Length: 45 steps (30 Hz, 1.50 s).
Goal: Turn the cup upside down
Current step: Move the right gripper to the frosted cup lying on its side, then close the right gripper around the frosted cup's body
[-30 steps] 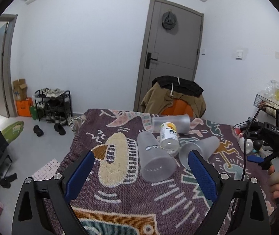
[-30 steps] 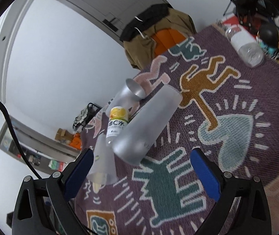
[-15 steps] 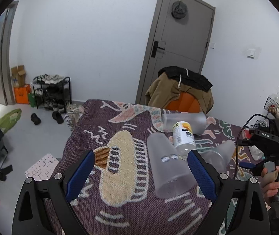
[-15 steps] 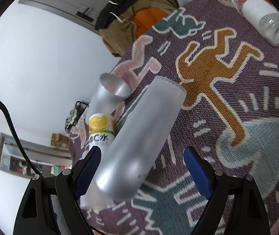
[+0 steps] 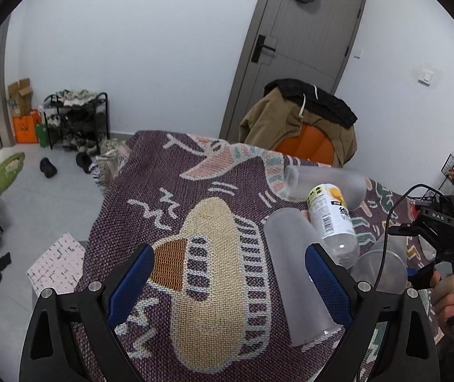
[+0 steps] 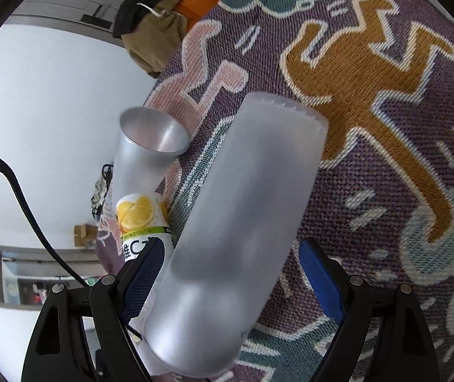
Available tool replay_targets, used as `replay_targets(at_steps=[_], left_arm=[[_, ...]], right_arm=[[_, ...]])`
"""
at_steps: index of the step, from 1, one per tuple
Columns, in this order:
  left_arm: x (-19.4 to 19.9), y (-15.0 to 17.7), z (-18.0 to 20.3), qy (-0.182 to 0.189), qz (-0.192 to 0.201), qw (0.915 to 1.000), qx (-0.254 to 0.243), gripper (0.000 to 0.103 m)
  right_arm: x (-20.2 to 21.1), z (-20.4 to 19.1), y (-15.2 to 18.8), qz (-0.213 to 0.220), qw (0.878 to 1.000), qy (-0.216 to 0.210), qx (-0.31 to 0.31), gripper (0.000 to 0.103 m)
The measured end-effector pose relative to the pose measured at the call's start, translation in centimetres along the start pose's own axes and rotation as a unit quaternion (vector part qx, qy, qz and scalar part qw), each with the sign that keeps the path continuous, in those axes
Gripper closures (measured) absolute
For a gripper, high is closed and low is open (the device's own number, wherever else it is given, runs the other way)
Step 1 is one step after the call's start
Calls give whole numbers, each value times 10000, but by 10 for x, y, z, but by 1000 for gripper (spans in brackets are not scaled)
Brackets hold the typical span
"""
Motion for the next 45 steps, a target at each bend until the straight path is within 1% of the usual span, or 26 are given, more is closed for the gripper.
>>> replay_targets(at_steps=[2, 4, 5, 6, 9, 14, 17, 23, 29, 32, 35, 39, 45], left_arm=[[-2, 0, -1, 18, -4, 10000, 5, 7], [-1, 0, 0, 38, 26, 10000, 27, 8], [2, 0, 0, 50, 49, 10000, 42, 8], [5, 0, 0, 57, 86, 9999, 55, 8], [18, -2, 2, 0, 254, 9997, 70, 8], [40, 1, 2, -177, 466, 9985, 221, 8], [51, 5, 3, -285, 506, 9979, 276, 8], [76, 11, 15, -361, 645, 9969, 265, 8], [105, 23, 27, -338, 776, 9962, 214, 8], [113, 30, 31, -332, 781, 9963, 160, 8], [122, 39, 34, -303, 758, 9966, 103, 8], [130, 50, 32, -288, 693, 9972, 59, 8], [140, 70, 17, -317, 573, 9977, 183, 8]], right_arm=[[-4, 3, -1, -61, 9999, 37, -113, 15], [-5, 3, -3, -19, 9999, 9, -138, 15], [-6, 2, -4, -40, 9999, -27, -108, 19], [-7, 3, -5, -61, 9999, -86, -101, 27], [-3, 3, -3, -31, 9998, -211, -28, 29], [19, -3, 7, 47, 9986, -419, 313, 32], [39, -8, 14, 118, 9969, -526, 566, 32], [75, -5, 32, 183, 9932, -692, 917, 32], [95, 11, 58, -18, 9929, -822, 862, 32], [100, 15, 70, -103, 9927, -757, 934, 32], [105, 24, 89, -282, 9922, -734, 968, 32], [110, 31, 110, -420, 9910, -627, 1104, 32], [113, 33, 143, -716, 9861, -553, 1394, 32]])
Point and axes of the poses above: each gripper's, at about its wrist camera, not at the fingertips, and x roughly against the way its jaws point, z to its right, y to its underside, the point moved 4 cm from there along -x, roughly the way its jaws point, and after that the axes turned 4 degrees about x, right-handed, at the moved point
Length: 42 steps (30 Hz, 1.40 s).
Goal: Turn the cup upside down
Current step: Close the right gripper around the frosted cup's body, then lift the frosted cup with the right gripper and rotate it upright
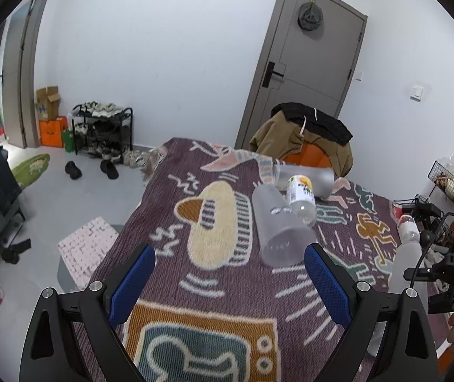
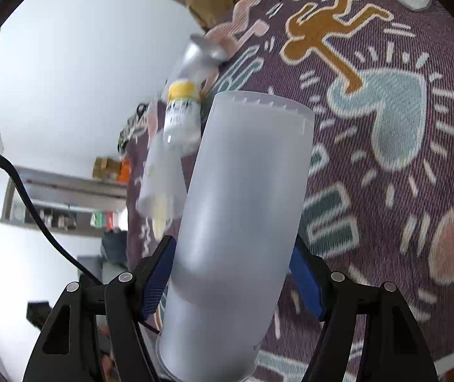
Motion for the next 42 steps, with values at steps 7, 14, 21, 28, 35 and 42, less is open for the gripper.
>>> replay_targets(at_steps=[7, 14, 21, 28, 35, 42], left_arm=[[16, 23, -24, 9, -76, 9999, 103, 7], [28, 40, -32, 97, -182, 9997, 113, 0], [23, 53, -37, 117, -500, 9985, 184, 0], [18, 55, -39, 145, -603, 9978, 222, 0], [6, 61, -36, 237, -782, 9966, 109, 0], [-5, 59, -2, 486, -974, 9936, -295, 1]], right_arm=[[-26, -13, 36, -562, 9978, 110, 348, 32], [-49, -23, 55, -941, 9924, 350, 713, 32], [-63, -15, 53, -1025, 9900, 605, 762, 31], [-67, -11, 56, -956, 9907, 591, 771, 8], [-37, -2, 66, -461, 9953, 361, 769, 1], [1, -5, 91, 91, 9933, 222, 1130, 1]])
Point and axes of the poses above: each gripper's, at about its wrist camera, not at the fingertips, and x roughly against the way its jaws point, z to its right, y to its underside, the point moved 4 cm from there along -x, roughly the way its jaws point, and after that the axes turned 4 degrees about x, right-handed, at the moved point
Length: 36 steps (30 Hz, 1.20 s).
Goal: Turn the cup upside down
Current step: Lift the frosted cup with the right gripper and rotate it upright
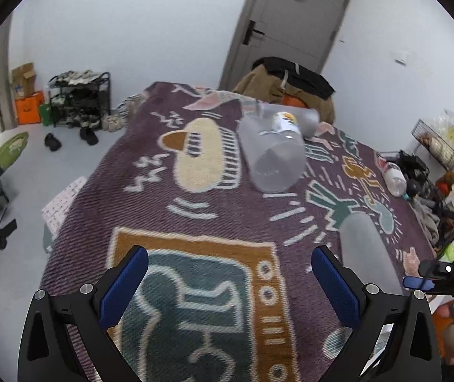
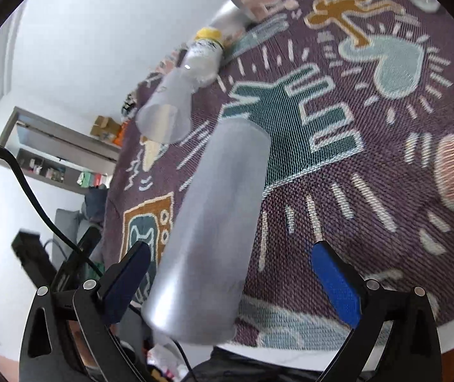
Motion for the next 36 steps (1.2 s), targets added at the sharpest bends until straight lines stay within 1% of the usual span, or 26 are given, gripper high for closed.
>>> replay_targets(at_steps=[4, 6, 8, 10, 12, 14, 17, 19, 22, 25, 30, 33, 34, 36], left_arm=[[-4, -6, 26, 246, -138, 9994, -206, 2], [-6, -10, 43, 347, -185, 9984, -397, 6], [-9, -12, 56, 395, -226, 9976, -515, 7], [-13, -15, 72, 486, -291, 9964, -637, 7], [-17, -17, 85, 507, -357, 9951, -768, 7], [-23, -18, 101, 569, -470, 9925, -971, 9], [-33, -18, 120, 674, -686, 9883, -1181, 17], [-40, -19, 131, 727, -839, 9854, -1288, 18], [-53, -19, 144, 724, -1074, 9819, -1379, 22], [-68, -19, 156, 729, -1352, 9786, -1369, 23], [-92, -17, 180, 676, -1802, 9692, -1536, 24], [-103, -14, 195, 565, -1996, 9612, -1820, 24], [-108, -12, 201, 503, -2104, 9568, -1944, 24], [-115, -9, 206, 449, -2265, 9507, -2071, 24]], right_arm=[[20, 0, 6, 248, 9995, 114, 163, 1], [32, 3, 9, 355, 9991, 82, 226, 1], [43, 7, 11, 464, 9985, 156, 237, 1], [53, 13, 13, 568, 9976, 271, 271, 1], [62, 20, 18, 675, 9959, 506, 319, 1], [69, 28, 21, 774, 9946, 616, 300, 1], [79, 44, 27, 944, 9925, 757, 195, 2], [85, 56, 31, 1055, 9908, 836, 123, 2], [89, 72, 33, 1158, 9895, 862, 1, 2], [92, 87, 33, 1307, 9870, 926, -111, 2], [93, 100, 27, 1474, 9834, 1047, -182, 2], [95, 106, 25, 1545, 9818, 1085, -207, 2], [95, 109, 25, 1555, 9815, 1091, -231, 2], [95, 113, 25, 1560, 9808, 1139, -274, 2]])
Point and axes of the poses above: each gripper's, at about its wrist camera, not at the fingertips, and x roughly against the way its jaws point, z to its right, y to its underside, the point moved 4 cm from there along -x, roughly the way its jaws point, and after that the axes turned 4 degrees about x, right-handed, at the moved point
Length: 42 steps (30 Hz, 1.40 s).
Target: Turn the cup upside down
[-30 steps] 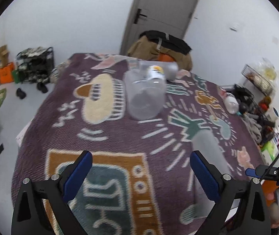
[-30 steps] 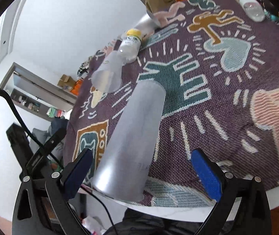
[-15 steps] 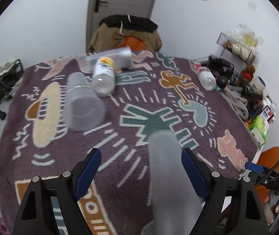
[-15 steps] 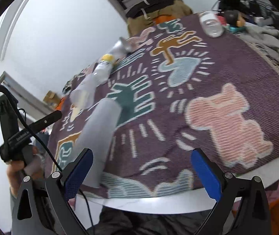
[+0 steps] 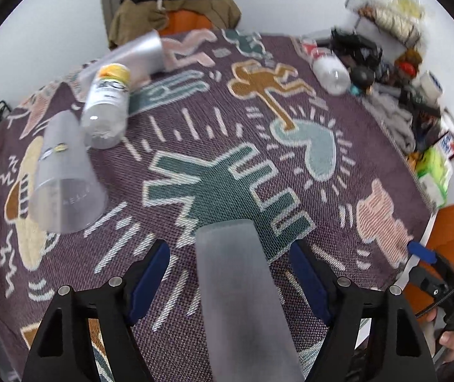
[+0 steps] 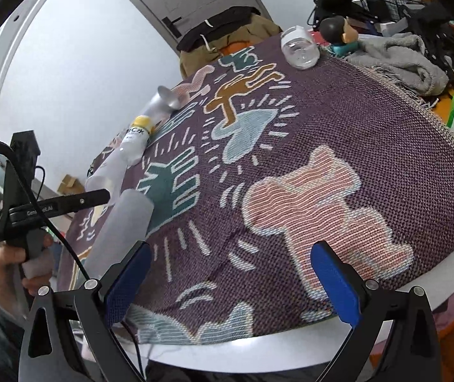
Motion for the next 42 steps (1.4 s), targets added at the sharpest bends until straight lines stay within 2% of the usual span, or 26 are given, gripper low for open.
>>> replay_targets(at_steps=[8, 12, 13, 15, 19, 26, 31, 38, 42], left_arm=[[-36, -11, 3, -266, -757, 9967, -89, 27], [-53, -11, 4, -349, -1120, 9930, -134, 33], [-55, -11, 5, -374, -1157, 9925, -157, 34], [-61, -13, 5, -454, -1216, 9913, -198, 43], [-61, -19, 6, -421, -1210, 9915, -206, 44], [-13, -28, 18, -359, -579, 9970, -380, 45], [30, -30, 23, -258, 89, 9986, -446, 46], [80, -21, 23, -322, 873, 9948, -416, 46], [106, -17, 20, -304, 1357, 9895, -397, 46]], right_arm=[[-1, 7, -1, 68, 9997, 221, 114, 2], [-2, 7, -2, 89, 9996, 220, 145, 2], [-3, 7, -1, 71, 9997, 197, 141, 2], [-5, 7, 0, 39, 9998, 171, 128, 2], [-6, 10, 1, -14, 9999, 142, 44, 2], [1, 6, -1, 94, 9998, 154, 88, 2], [5, -1, -1, 131, 9996, 145, 194, 2], [8, -10, 0, 172, 9994, 131, 285, 2], [10, -18, 1, 211, 9989, 129, 410, 2]])
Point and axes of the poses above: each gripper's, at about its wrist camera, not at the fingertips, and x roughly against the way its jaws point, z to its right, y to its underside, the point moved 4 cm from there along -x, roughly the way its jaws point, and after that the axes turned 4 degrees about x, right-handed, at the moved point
